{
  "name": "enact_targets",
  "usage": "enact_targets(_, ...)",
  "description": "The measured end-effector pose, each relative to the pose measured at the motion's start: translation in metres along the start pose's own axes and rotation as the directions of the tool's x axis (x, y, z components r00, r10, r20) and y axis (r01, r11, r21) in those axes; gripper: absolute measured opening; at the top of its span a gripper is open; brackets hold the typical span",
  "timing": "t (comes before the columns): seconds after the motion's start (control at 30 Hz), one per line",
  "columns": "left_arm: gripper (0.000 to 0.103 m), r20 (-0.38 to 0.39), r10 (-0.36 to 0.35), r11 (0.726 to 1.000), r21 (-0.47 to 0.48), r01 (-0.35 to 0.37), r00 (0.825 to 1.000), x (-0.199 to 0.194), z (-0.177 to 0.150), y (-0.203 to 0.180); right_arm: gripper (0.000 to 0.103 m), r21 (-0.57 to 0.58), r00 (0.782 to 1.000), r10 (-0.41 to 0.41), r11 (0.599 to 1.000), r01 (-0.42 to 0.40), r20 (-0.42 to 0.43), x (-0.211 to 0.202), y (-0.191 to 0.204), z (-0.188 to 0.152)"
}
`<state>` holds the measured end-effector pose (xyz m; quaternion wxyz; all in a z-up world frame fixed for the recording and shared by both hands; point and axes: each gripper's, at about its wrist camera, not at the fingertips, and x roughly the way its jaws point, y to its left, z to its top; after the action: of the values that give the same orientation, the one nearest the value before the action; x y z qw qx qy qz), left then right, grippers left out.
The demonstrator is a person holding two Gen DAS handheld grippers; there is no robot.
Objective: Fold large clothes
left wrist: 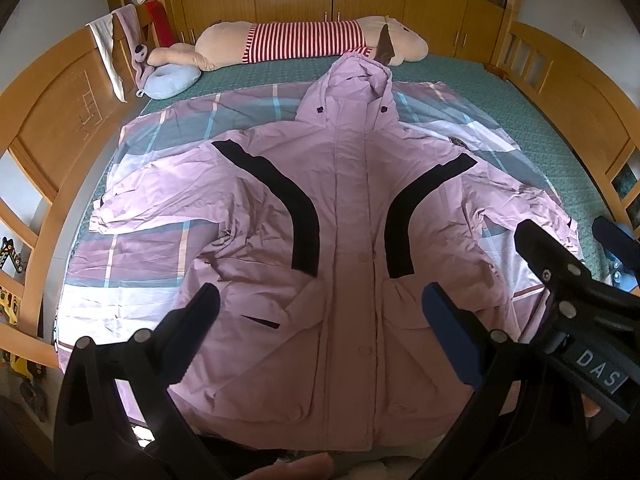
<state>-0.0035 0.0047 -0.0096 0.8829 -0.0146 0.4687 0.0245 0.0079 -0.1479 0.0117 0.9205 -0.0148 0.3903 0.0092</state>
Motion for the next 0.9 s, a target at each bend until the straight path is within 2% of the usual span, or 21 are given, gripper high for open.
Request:
enact_targets(0.43, 0.101, -0.018, 0.002, 1.000, 0.015, -0.002, 1.000, 0.012, 0.000, -0.012, 0.102, -0.008, 1.000, 0.027, 1.000, -0.027, 0.014, 0.003, -0.006, -0.003)
enact_targets(0.5, 0.101, -0.019, 0.012, 1.000, 0.016, -0.012, 1.000, 0.016, 0.000, -0.013, 0.102, 0.030, 0.996, 0.060, 0.998, -0.062, 0.063, -0.001, -0.013, -0.003)
enact_targets(0.63, 0.101, -0.047, 0.018, 1.000, 0.008, -0.018, 0.999, 0.033, 0.003, -0.013, 0.102, 0.127, 0.976, 0.112, 0.982, -0.137, 0.186, -0.010, -0.040, 0.000)
enact_targets(0.7, 0.101, -0.014, -0.002, 1.000, -0.005, 0.002, 1.000, 0.041, 0.009, -0.011, 0.102, 0.152, 0.948, 0.148, 0.969, -0.197, 0.283, -0.014, -0.061, 0.005)
enact_targets(0.73, 0.101, 0.038, 0.006, 1.000, -0.016, -0.005, 0.999, 0.046, 0.012, -0.009, 0.102, 0.155, 0.924, 0.161, 0.962, -0.226, 0.347, -0.014, -0.073, 0.008)
enact_targets(0.77, 0.101, 0.068, 0.026, 0.999, -0.031, -0.024, 0.997, 0.052, 0.015, -0.006, 0.102, 0.158, 0.883, 0.156, 0.956, -0.248, 0.444, -0.011, -0.092, 0.009)
enact_targets(0.8, 0.101, 0.085, 0.049, 0.997, -0.061, -0.044, 0.995, 0.065, 0.016, -0.001, 0.102, 0.154, 0.853, 0.142, 0.956, -0.251, 0.502, -0.004, -0.106, 0.011)
enact_targets(0.83, 0.101, 0.085, 0.043, 0.996, -0.080, -0.036, 0.995, 0.075, 0.017, 0.003, 0.102, 0.151, 0.834, 0.122, 0.959, -0.238, 0.537, 0.007, -0.120, 0.013)
enact_targets(0.87, 0.101, 0.076, 0.024, 0.996, -0.090, -0.017, 0.997, 0.088, 0.017, 0.007, 0.102, 0.149, 0.853, 0.101, 0.968, -0.204, 0.511, 0.033, -0.139, 0.023)
enact_targets(0.9, 0.101, 0.052, 0.005, 0.996, -0.090, 0.000, 0.999, 0.102, 0.016, 0.010, 0.102, 0.144, 0.891, 0.105, 0.972, -0.186, 0.441, 0.058, -0.152, 0.030)
